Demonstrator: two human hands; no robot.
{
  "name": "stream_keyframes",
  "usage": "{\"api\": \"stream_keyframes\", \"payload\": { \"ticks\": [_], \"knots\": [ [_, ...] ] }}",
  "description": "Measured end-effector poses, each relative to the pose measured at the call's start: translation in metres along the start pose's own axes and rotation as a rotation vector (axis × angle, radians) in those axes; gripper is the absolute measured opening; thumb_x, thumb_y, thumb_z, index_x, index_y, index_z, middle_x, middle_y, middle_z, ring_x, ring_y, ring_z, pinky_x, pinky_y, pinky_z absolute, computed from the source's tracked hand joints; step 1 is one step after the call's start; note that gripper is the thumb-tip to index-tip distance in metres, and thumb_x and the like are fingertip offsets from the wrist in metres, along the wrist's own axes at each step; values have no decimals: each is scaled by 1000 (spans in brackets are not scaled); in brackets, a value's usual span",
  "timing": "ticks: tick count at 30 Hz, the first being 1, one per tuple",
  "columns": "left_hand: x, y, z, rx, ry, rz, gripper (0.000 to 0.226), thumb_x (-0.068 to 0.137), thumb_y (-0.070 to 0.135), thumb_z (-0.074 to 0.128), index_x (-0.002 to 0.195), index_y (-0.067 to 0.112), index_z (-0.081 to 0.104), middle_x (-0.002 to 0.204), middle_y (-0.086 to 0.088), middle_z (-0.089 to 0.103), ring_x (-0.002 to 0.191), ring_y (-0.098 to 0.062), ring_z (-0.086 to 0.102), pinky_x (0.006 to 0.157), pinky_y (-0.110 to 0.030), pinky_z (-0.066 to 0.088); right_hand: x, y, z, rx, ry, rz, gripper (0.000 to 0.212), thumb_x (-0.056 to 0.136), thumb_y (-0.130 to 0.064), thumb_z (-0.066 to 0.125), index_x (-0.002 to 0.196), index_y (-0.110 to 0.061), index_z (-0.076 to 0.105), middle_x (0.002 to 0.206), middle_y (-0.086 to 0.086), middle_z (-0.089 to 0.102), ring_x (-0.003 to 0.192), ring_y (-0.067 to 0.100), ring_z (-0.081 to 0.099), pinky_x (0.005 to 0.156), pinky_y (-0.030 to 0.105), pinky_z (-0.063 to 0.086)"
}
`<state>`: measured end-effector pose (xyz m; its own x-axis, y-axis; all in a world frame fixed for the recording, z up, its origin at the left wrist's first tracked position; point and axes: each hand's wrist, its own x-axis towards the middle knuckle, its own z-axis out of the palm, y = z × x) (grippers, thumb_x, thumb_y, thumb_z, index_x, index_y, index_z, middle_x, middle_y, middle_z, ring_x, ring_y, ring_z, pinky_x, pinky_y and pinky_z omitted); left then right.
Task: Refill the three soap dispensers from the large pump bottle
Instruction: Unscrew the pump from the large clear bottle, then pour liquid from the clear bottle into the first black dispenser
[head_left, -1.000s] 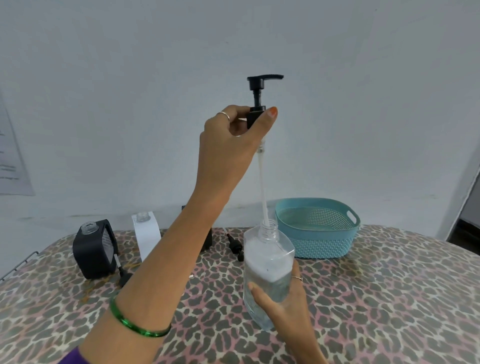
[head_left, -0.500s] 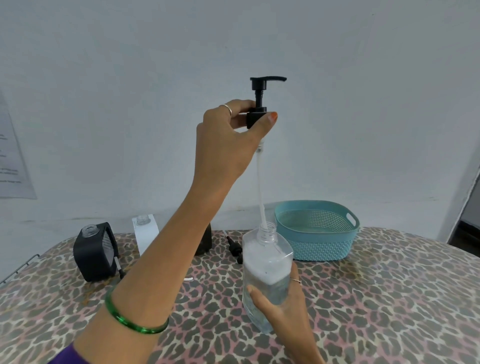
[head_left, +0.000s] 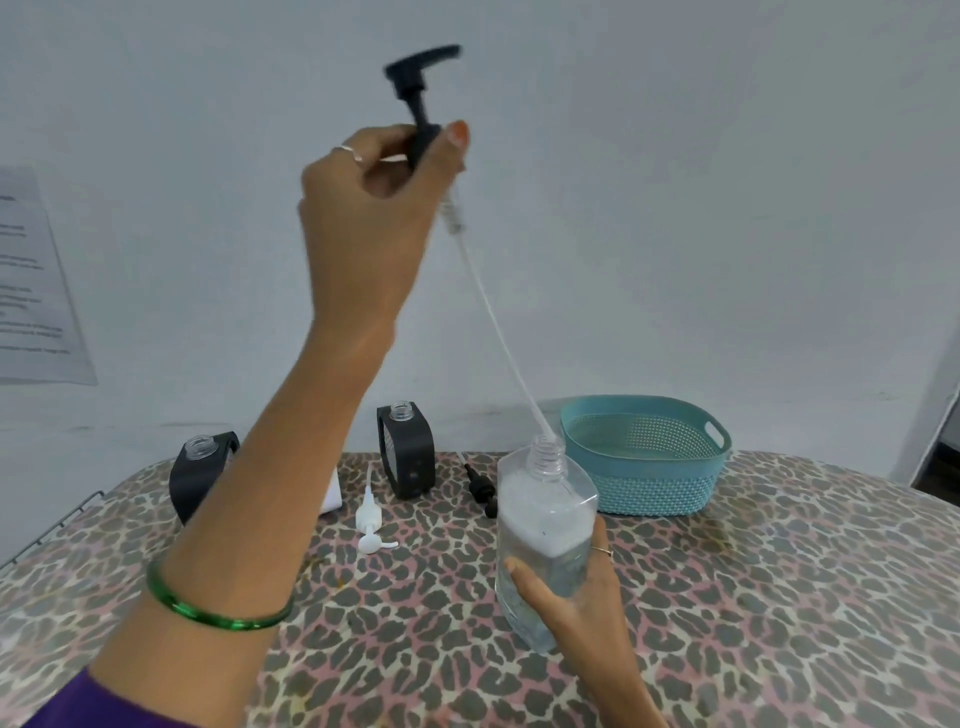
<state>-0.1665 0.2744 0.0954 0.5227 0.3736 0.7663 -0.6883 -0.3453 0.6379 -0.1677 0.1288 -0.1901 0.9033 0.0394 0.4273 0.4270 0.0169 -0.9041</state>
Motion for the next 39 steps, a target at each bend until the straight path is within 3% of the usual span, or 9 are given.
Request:
{"api": "stream_keyframes", "payload": {
  "ticks": [4, 7, 10, 14, 19, 23, 28, 34, 39],
  "knots": [
    [4, -18, -43, 19, 123, -35, 22, 82, 40, 72, 87, 18, 73, 80, 4, 76, 83, -17, 73, 90, -35, 55, 1, 0, -1, -4, 1, 7, 78, 65, -48, 82, 128, -53, 36, 120, -43, 52, 114, -16, 51, 85, -1, 40],
    [-9, -43, -78, 96, 184, -143, 25, 82, 46, 71, 86, 22, 72, 83, -6, 74, 83, -14, 73, 78, -22, 53, 1, -1, -1, -18, 13, 22, 79, 65, -48, 81, 128, -54, 35, 121, -43, 51, 115, -15, 49, 90, 2, 41],
    [-34, -71, -111, 187, 242, -253, 24, 82, 47, 70, 81, 23, 72, 83, -2, 75, 80, -9, 73, 69, -14, 49, 0, 0, -1, -34, 13, 27, 79, 64, -46, 81, 129, -53, 37, 125, -33, 54, 117, -9, 51, 99, 18, 46],
    [-68, -107, -155, 326, 330, -401, 35, 81, 48, 70, 86, 14, 75, 78, -1, 74, 79, -19, 72, 79, -32, 57, -1, 2, -2, -15, -3, 25, 82, 69, -37, 84, 137, -37, 40, 132, -13, 57, 120, 8, 56, 102, 44, 47],
    [-104, -144, -207, 510, 383, -511, 42, 80, 50, 71, 85, 8, 73, 80, -18, 72, 79, -32, 70, 81, -38, 56, -2, 0, -1, -33, 3, 10, 73, 71, -32, 82, 125, -58, 40, 123, -26, 58, 113, -2, 58, 97, 36, 49],
    [-124, -168, -238, 621, 397, -565, 59, 82, 52, 66, 80, -6, 69, 78, -31, 66, 60, -31, 58, 67, -33, 48, -1, 2, -2, -26, 7, -18, 83, 71, -29, 82, 141, -31, 37, 135, -5, 56, 120, 12, 57, 101, 48, 47],
    [-129, -186, -265, 772, 348, -637, 60, 86, 50, 62, 72, -7, 67, 61, -25, 56, 50, -23, 46, 53, -31, 35, 0, 4, -2, -31, 3, -42, 84, 70, -33, 81, 141, -32, 36, 138, -4, 53, 124, 16, 55, 103, 52, 44],
    [-126, -208, -290, 975, 201, -711, 50, 89, 43, 61, 57, 8, 47, 49, -6, 42, 44, -22, 40, 48, -26, 27, 0, 5, -2, -26, 4, -60, 79, 72, -32, 80, 138, -34, 38, 134, -6, 55, 120, 11, 57, 101, 48, 47],
    [-121, -220, -298, 1155, 69, -781, 56, 92, 45, 57, 53, 9, 39, 50, -5, 40, 48, -22, 42, 50, -28, 29, 1, 8, -3, -23, 3, -73, 80, 72, -32, 80, 140, -33, 38, 134, -8, 56, 119, 9, 57, 96, 34, 49]
  ]
}}
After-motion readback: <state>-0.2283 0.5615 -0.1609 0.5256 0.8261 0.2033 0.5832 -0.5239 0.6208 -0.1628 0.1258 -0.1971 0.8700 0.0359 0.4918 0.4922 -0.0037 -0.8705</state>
